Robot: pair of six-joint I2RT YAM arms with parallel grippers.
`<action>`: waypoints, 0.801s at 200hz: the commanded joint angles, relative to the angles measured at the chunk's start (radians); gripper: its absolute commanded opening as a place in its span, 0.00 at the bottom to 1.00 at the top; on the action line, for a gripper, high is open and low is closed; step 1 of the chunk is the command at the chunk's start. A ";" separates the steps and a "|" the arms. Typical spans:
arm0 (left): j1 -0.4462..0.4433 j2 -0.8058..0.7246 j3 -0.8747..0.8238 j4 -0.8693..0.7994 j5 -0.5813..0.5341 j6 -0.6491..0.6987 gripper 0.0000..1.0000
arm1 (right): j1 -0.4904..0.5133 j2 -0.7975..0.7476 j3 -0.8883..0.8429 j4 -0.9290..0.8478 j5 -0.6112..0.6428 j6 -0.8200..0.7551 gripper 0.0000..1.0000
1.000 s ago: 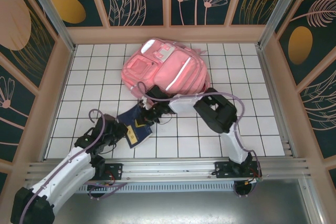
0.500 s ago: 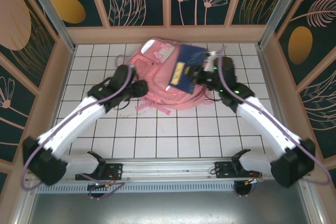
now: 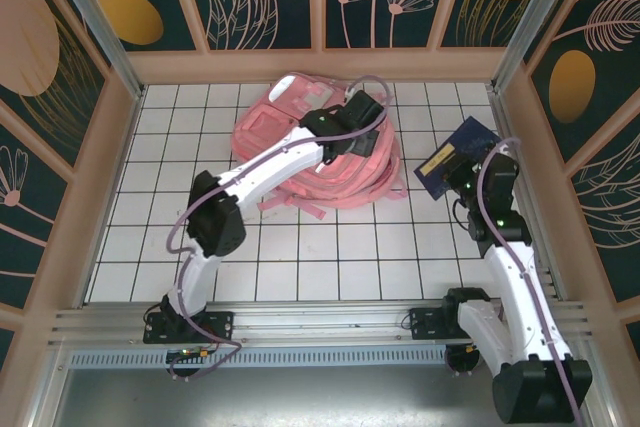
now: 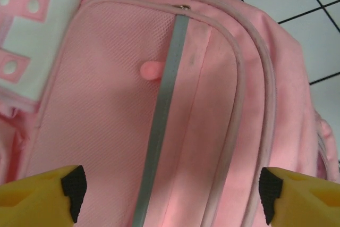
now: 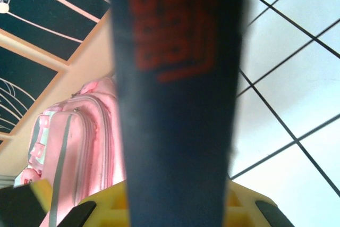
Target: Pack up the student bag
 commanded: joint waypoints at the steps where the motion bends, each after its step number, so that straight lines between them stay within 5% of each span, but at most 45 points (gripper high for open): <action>1: 0.009 0.075 0.120 -0.115 -0.095 0.050 0.91 | -0.007 -0.034 -0.019 0.069 -0.036 0.016 0.00; 52: 0.024 0.131 0.127 -0.107 -0.077 0.037 0.92 | -0.007 0.012 -0.031 0.095 -0.092 0.012 0.00; 109: 0.041 0.017 -0.158 0.059 0.153 -0.022 0.92 | -0.001 0.052 -0.112 0.186 -0.190 0.059 0.00; 160: 0.053 -0.028 -0.247 0.114 0.175 -0.014 0.89 | 0.011 0.069 -0.134 0.210 -0.203 0.078 0.00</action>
